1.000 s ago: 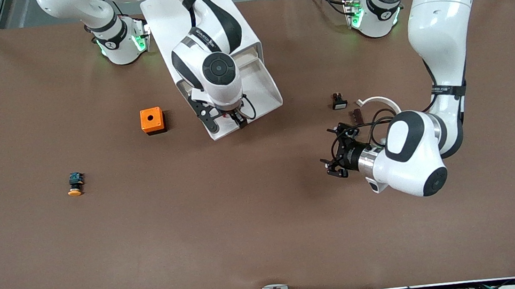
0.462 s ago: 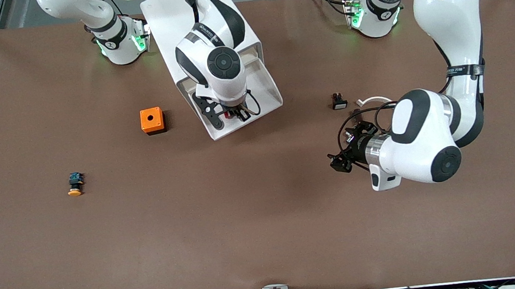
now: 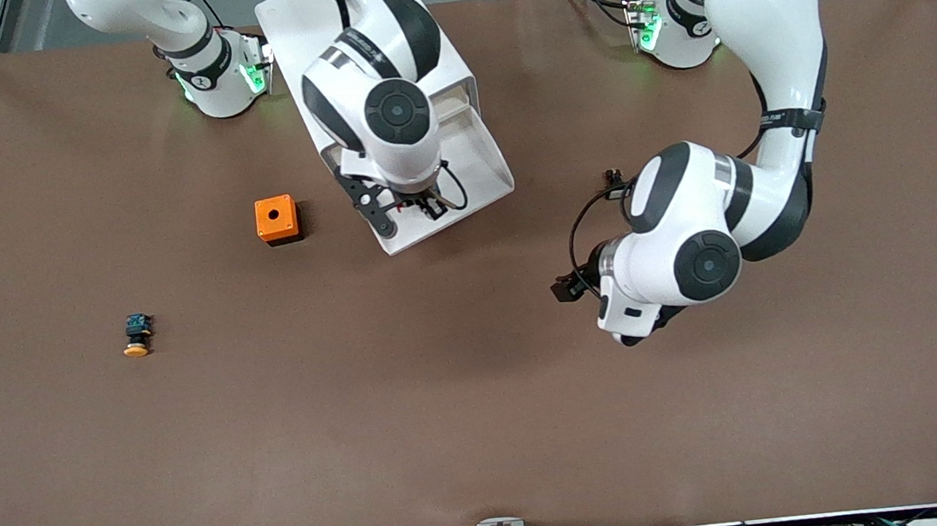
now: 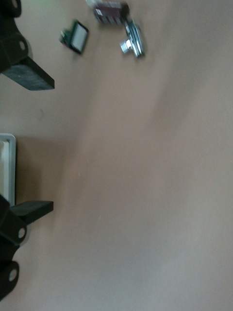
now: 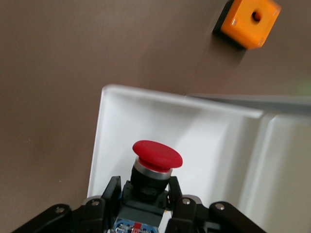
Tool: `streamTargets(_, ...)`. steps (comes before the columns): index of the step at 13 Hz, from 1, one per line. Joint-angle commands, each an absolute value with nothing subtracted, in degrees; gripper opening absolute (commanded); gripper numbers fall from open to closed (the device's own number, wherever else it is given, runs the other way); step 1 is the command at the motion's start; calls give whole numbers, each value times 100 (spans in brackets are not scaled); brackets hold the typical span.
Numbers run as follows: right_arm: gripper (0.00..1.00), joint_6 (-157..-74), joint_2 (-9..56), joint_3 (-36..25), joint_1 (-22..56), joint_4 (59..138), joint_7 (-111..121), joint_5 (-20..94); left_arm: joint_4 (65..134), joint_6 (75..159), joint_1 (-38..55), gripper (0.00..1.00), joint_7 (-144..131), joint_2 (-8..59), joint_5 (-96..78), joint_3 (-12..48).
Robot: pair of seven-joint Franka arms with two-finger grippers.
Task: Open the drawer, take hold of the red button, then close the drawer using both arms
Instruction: 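Push the drawer closed with the left gripper while the right gripper carries button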
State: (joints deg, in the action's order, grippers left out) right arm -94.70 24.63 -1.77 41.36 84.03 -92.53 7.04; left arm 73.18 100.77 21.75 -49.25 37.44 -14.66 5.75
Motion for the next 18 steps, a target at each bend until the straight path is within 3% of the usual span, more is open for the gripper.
streamTargets(1, 6, -8467, 2129, -123, 3071, 7954, -7444, 1167, 8575, 11228, 2188, 100, -4667, 3174, -1354, 860)
streamTargets(5, 6, -8148, 1767, -141, 1848, 8024, -4348, 714, 9158, 12338, 3065, 100, -4851, 3208, -1275, 888)
streamTargets(8, 6, -8409, 1775, -149, 1495, 8357, -2772, -16, 9395, 12884, 3558, 100, -5473, 3217, -1011, 896)
streamTargets(13, 6, -10322, 1582, -149, 591, 9945, -1032, -97, 9404, 12876, 4489, 100, -6582, 3270, -1011, 923)
streamTargets(18, 6, -12634, 1591, -158, 343, 11624, -598, -350, 9378, 12867, 5027, 100, -7356, 3436, -1081, 1063)
